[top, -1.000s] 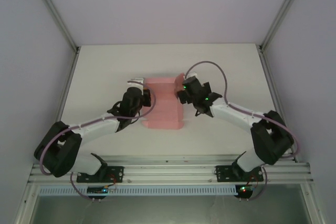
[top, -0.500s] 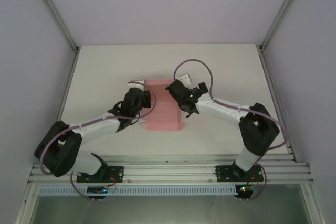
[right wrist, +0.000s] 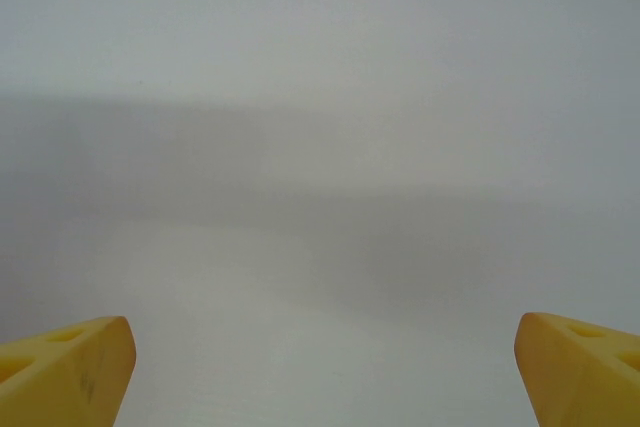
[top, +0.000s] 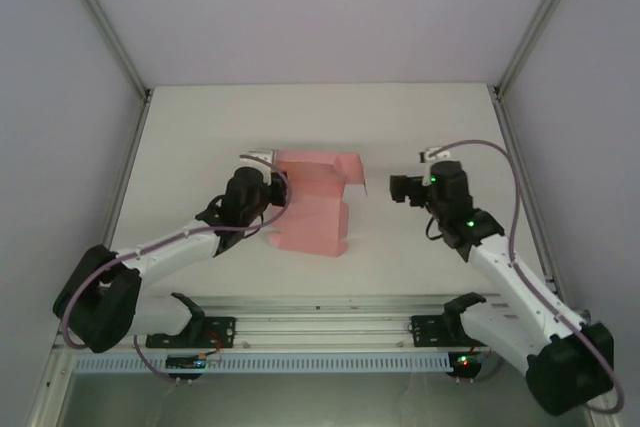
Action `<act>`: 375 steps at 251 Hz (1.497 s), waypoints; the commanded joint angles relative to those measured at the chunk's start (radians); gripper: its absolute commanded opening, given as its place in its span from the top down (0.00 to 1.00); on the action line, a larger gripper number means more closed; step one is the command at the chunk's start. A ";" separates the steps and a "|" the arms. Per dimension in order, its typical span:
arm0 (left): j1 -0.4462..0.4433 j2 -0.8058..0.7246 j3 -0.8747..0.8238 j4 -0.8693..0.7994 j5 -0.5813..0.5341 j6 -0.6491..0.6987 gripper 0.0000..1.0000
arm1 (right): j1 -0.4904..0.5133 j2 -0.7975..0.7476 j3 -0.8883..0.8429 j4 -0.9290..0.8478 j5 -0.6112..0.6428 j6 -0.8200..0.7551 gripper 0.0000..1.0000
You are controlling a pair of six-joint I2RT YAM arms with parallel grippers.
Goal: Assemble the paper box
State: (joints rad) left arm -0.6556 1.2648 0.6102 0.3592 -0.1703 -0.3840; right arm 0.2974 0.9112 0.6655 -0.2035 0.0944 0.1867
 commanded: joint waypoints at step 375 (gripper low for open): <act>0.013 -0.046 -0.011 -0.029 0.000 -0.013 1.00 | 0.143 0.290 0.217 -0.031 -0.518 -0.123 0.17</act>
State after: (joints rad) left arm -0.6415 1.2362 0.5896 0.3107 -0.1940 -0.3866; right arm 0.4381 1.2106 0.8864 -0.2382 -0.3092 0.1154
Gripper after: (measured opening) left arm 0.061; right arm 0.835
